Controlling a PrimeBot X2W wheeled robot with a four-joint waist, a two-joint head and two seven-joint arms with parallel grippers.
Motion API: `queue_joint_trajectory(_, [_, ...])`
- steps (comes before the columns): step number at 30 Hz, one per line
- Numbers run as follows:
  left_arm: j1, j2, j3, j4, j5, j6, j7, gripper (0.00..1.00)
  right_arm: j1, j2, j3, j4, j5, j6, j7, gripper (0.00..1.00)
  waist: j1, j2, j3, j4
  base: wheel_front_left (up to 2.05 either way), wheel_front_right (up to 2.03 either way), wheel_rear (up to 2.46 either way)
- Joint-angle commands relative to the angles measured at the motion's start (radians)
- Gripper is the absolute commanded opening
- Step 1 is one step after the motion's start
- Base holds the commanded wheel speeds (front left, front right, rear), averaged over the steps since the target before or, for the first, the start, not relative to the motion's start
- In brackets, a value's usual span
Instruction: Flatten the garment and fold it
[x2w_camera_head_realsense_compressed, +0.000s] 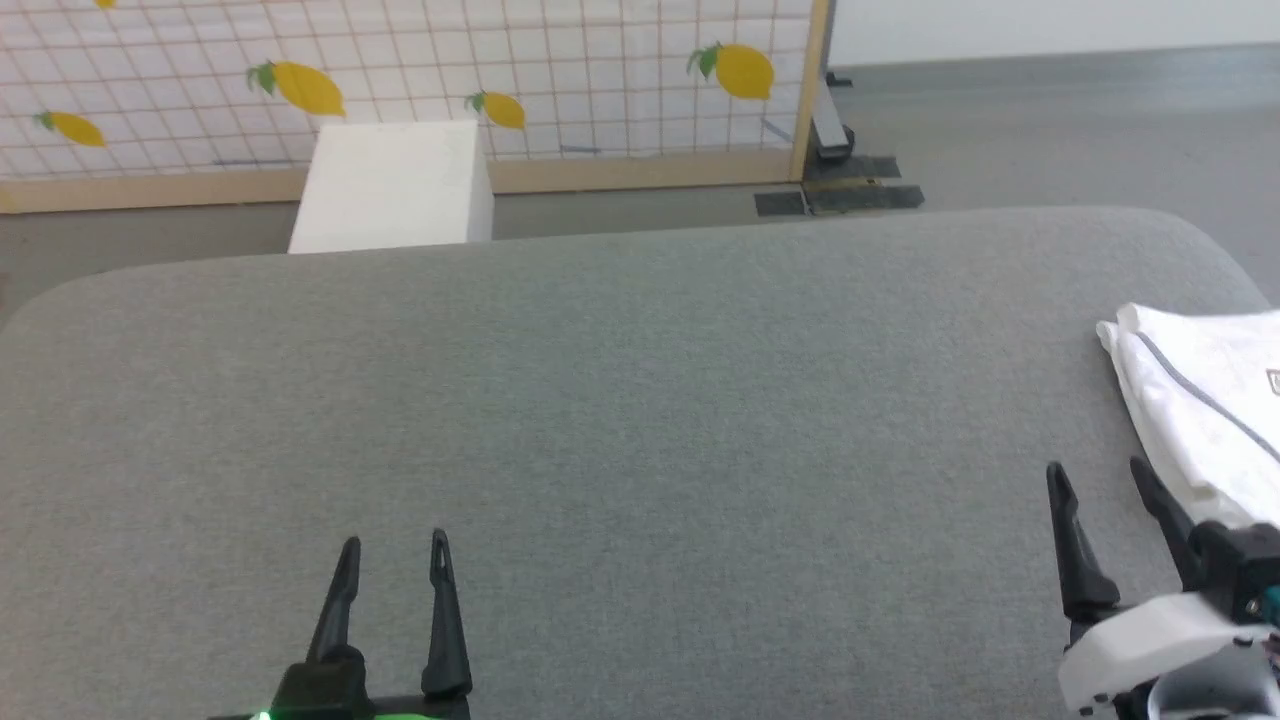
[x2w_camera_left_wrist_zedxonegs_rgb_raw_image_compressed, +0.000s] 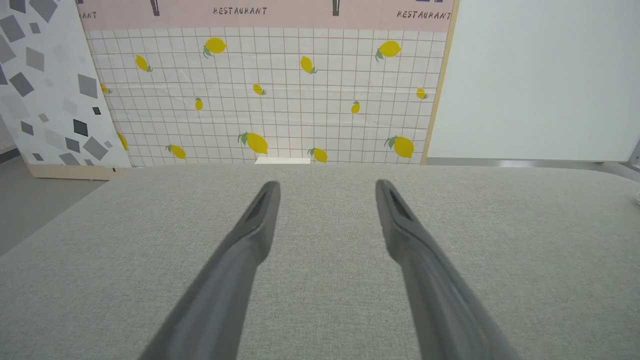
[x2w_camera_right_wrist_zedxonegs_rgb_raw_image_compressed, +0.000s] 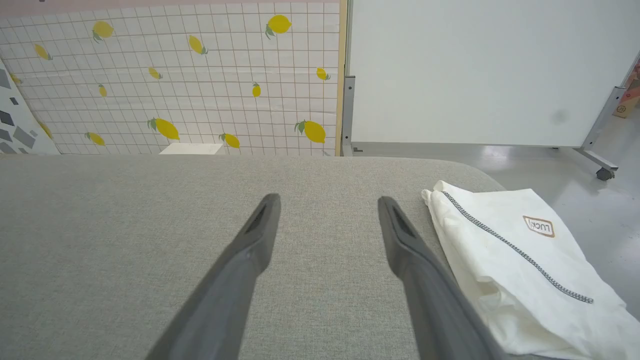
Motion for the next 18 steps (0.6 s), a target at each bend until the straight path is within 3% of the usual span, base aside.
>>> queue_joint_trajectory(1, [0.017,0.003,-0.003,0.009,-0.014,-0.002,-0.001,1.00,0.023,0.010,-0.002,-0.003,-0.026,-0.002,-0.014,1.00,0.0001,0.0000,-0.033,0.034,0.00,0.00,0.00])
queue_joint_trajectory(17, [0.032,-0.002,-0.005,0.070,-0.022,-0.002,-0.013,1.00,0.077,0.047,-0.001,0.060,-0.028,-0.002,-0.083,1.00,0.0001,0.0000,-0.029,0.049,0.00,0.00,0.00])
queue_joint_trajectory(18, [0.028,-0.001,-0.005,0.069,-0.026,-0.001,-0.004,0.00,0.083,0.045,-0.003,0.058,-0.031,0.000,-0.075,0.00,0.0001,0.0000,-0.029,0.049,0.00,0.00,0.00])
